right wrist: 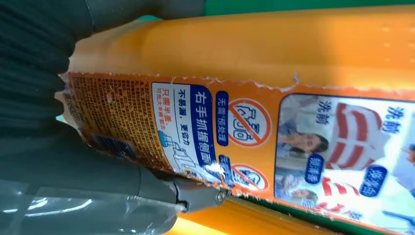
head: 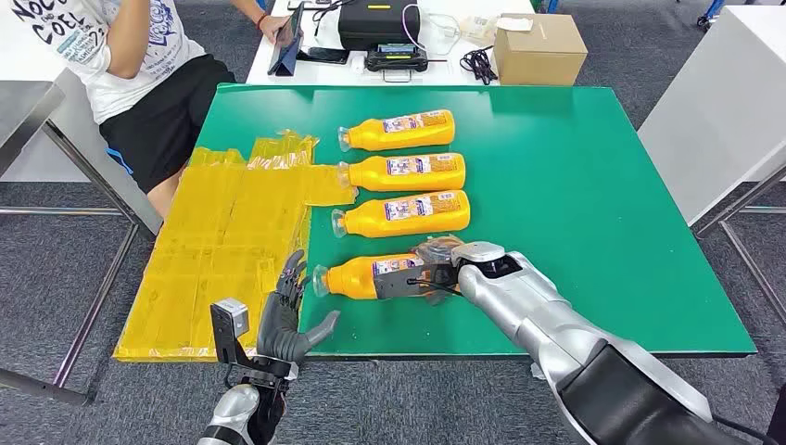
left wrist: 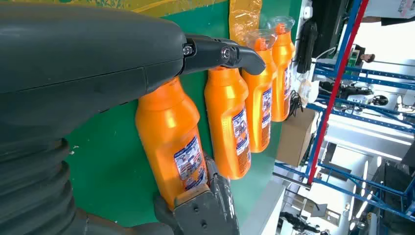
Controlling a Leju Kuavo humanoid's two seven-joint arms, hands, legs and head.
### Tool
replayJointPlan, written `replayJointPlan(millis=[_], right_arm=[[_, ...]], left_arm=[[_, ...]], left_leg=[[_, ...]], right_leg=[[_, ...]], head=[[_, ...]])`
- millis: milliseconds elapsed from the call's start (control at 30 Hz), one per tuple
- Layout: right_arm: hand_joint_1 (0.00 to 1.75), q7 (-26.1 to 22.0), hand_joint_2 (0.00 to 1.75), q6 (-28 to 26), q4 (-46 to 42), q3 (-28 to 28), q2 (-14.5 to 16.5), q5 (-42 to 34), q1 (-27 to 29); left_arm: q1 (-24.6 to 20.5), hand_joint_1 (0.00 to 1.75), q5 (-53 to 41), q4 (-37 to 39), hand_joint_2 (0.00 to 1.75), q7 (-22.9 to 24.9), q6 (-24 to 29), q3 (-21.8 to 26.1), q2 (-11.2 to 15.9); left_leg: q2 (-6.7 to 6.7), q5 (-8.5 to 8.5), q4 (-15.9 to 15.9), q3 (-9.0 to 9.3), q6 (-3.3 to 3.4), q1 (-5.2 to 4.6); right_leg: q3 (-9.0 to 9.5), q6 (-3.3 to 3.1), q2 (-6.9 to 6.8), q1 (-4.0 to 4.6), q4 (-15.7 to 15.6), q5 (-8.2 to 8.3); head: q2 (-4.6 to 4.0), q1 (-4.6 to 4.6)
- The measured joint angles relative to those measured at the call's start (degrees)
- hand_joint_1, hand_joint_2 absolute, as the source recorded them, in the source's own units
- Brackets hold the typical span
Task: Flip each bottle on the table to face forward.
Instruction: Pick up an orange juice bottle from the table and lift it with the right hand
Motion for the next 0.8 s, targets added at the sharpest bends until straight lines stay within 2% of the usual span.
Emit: replayJointPlan(millis=[167,467,533,600,700,800], right_arm=[[1.75,0.2,1.75,-0.6,0.3,2.1,0.3,0.3,-0.3],[1.75,0.5,1.75,-6.5,1.1,3.8,1.0,-1.3,0.2],[1.75,-0.8,1.75,-11.4,0.8,3.1,0.9,-3.8,1.2],[1.75,-2.3,1.75,-19.5,-1.5,0.7,0.5,-7.0,4.0],[1.75,-0.9,1.75,-33.0,-12.0,-7.4,-0.1,-7.3,11.5],[1.75,1.8,1.75,-39.2,-25.2,-16.8,-0.3,-2.8,20.1]], left_arm=[[0.0,0.0,0.1,0.0,1.75,0.1,0.0,0.1,0.0],[0.1,0.0,0.2,0.0,1.75,0.3,0.0,0.1,0.0],[0.2,0.0,0.3,0.0,1.75,0.3,0.0,0.1,0.0],[0.9,0.0,0.5,-0.5,1.75,0.3,0.5,0.1,0.0],[2.8,0.0,0.2,-2.7,1.75,-0.1,2.9,0.2,0.0],[5.1,0.0,-1.8,-5.9,1.75,-1.4,7.6,0.7,0.0]], left_leg=[[0.0,0.0,0.0,0.05,0.0,0.0],[0.07,-0.01,0.0,0.08,-0.01,0.01],[0.05,-0.01,0.0,0.08,-0.01,0.01],[0.02,0.0,0.0,0.07,0.0,0.01],[0.0,-0.02,0.0,0.03,-0.01,0.01],[-0.13,-0.08,0.0,-0.08,-0.03,0.01]], right_leg=[[0.03,0.0,0.0,0.0,0.0,0.0],[0.04,0.0,0.02,0.01,0.0,0.0],[0.05,0.0,0.02,0.01,0.0,0.0],[0.05,0.0,0.01,0.01,0.0,0.0],[0.03,0.01,0.0,0.02,0.0,-0.01],[-0.06,0.0,-0.1,0.01,0.0,-0.07]], head=[[0.0,-0.01],[0.0,-0.01],[0.0,-0.01],[0.0,-0.01],[0.0,0.0],[0.0,-0.02]])
